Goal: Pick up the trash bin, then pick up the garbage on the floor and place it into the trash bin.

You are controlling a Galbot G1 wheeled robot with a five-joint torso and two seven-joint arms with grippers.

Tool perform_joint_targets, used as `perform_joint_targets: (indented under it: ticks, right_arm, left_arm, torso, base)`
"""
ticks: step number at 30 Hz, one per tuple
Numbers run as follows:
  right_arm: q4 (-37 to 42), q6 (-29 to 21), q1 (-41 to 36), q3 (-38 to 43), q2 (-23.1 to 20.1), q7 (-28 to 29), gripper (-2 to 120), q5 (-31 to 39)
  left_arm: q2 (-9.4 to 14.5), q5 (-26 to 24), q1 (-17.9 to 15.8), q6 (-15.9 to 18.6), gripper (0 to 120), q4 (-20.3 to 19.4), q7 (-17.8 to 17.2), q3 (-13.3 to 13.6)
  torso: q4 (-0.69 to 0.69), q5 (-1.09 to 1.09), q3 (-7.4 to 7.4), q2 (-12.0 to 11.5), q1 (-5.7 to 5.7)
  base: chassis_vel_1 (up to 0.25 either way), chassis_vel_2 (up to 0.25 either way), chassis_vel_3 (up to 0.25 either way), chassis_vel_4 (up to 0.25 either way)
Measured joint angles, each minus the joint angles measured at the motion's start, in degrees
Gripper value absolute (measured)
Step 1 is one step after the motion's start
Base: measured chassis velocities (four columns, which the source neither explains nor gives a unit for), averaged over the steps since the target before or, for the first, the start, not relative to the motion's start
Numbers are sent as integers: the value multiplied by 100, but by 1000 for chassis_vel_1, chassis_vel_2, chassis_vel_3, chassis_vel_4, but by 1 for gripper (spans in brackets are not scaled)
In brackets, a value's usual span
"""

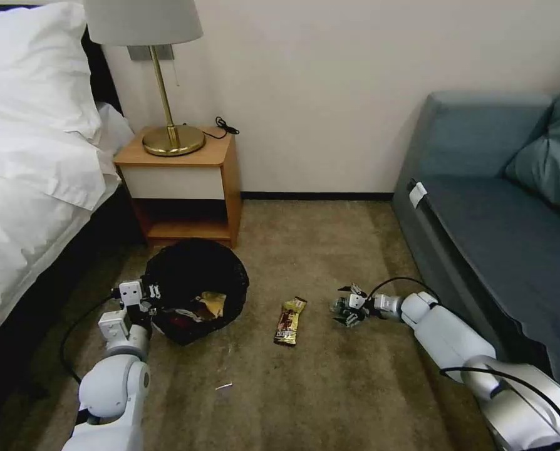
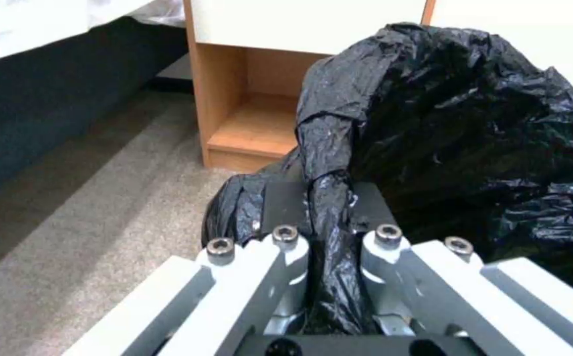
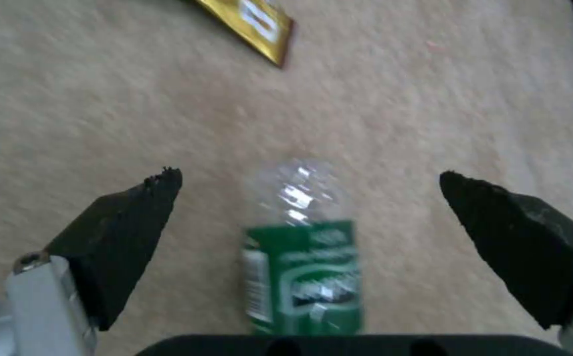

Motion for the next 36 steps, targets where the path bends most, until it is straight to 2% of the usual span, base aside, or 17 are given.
perform_joint_targets:
  ticks: [5, 8, 18, 26, 36]
  right_arm:
    - [-35, -340, 70, 33, 9, 361, 100, -209]
    - [-76, -530, 90, 46, 9, 378, 100, -270]
    - [-204, -633, 97, 23, 25, 286, 100, -484]
    - [-261, -1302, 134, 38, 195, 752, 100, -694]
    - [-342, -1606, 73, 49, 283, 911, 100, -693]
  left_arm:
    - [-10, 24, 1, -19, 4, 13, -1, 15]
    - [-19, 53, 1, -23, 4, 15, -1, 43]
    - [-10, 70, -13, -23, 4, 14, -7, 44]
    - [-24, 114, 65, -38, 4, -22, -9, 47]
    - [-52, 146, 102, -59, 4, -61, -14, 20]
  torso:
    - [0, 0, 0, 0, 0]
    - [0, 1, 0, 0, 0]
    - [-1, 0, 0, 0, 0]
    - [0, 0, 0, 0, 0]
    - [-1, 1, 0, 0, 0]
  base:
    - [0, 0, 0, 0]
    - [0, 0, 0, 0]
    - [0, 0, 0, 0]
    - [0, 0, 0, 0]
    - [0, 0, 0, 0]
